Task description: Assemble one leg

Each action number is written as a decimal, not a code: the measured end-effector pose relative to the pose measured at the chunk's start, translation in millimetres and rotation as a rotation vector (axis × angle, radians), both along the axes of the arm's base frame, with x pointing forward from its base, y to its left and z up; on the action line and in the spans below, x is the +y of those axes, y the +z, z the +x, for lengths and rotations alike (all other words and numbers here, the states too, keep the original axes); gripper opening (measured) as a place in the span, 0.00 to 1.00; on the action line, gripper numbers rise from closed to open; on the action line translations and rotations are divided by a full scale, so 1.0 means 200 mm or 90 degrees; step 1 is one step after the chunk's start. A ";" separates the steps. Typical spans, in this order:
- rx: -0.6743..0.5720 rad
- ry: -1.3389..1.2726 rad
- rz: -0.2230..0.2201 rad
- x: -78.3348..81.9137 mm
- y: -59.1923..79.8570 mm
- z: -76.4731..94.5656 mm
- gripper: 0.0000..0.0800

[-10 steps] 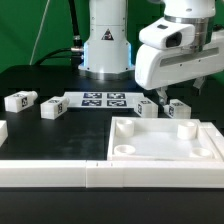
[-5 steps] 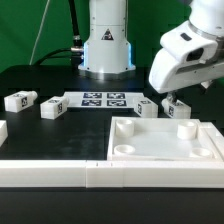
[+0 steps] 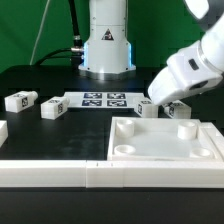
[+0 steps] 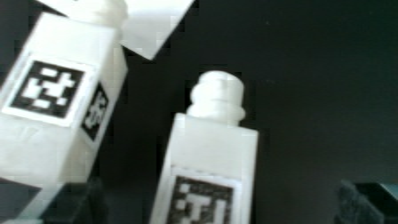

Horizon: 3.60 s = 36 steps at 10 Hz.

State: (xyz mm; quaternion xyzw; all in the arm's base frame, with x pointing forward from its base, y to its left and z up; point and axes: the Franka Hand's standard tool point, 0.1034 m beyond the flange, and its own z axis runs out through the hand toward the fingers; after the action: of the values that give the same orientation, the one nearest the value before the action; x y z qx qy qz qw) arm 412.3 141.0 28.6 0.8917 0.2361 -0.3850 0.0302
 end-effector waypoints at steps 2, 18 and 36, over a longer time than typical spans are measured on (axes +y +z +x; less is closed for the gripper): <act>0.054 0.003 -0.017 0.01 -0.01 -0.01 0.81; 0.032 0.000 0.001 0.00 -0.12 -0.05 0.36; -0.451 -0.010 0.186 -0.17 0.41 0.35 0.36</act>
Offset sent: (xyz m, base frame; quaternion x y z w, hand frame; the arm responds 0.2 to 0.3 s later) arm 0.0019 0.0006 -0.0061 -0.0047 0.0158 -0.0017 0.9999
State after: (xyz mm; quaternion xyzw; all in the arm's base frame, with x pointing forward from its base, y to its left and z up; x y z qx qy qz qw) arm 481.9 107.5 109.7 0.9662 0.2566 -0.0152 -0.0201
